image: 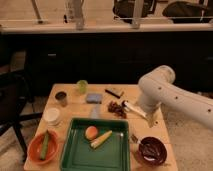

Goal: Place towel in purple bowl

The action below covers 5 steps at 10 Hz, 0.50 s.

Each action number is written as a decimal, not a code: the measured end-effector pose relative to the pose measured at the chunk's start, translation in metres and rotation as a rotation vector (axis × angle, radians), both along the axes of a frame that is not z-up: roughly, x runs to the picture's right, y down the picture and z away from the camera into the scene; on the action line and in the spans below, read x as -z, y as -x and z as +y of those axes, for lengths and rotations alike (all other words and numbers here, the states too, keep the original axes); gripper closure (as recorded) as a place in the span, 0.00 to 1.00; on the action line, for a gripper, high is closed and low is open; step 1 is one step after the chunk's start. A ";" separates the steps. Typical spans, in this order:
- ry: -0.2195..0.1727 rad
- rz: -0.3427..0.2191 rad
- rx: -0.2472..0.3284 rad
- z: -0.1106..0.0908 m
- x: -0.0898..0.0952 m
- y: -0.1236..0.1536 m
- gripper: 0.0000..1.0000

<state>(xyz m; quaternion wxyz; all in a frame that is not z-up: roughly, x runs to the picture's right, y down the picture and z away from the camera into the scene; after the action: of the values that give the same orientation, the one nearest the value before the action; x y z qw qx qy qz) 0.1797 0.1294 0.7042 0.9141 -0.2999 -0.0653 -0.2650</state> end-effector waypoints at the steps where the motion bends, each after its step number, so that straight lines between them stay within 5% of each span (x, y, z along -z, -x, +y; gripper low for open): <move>1: 0.010 -0.054 0.114 0.005 -0.005 0.023 0.20; 2: 0.012 -0.081 0.165 0.006 -0.007 0.034 0.20; 5: 0.017 -0.079 0.171 0.008 -0.007 0.032 0.20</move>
<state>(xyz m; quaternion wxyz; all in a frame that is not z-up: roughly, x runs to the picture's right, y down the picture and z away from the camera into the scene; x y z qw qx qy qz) 0.1473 0.1376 0.7115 0.8822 -0.3014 -0.0776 -0.3533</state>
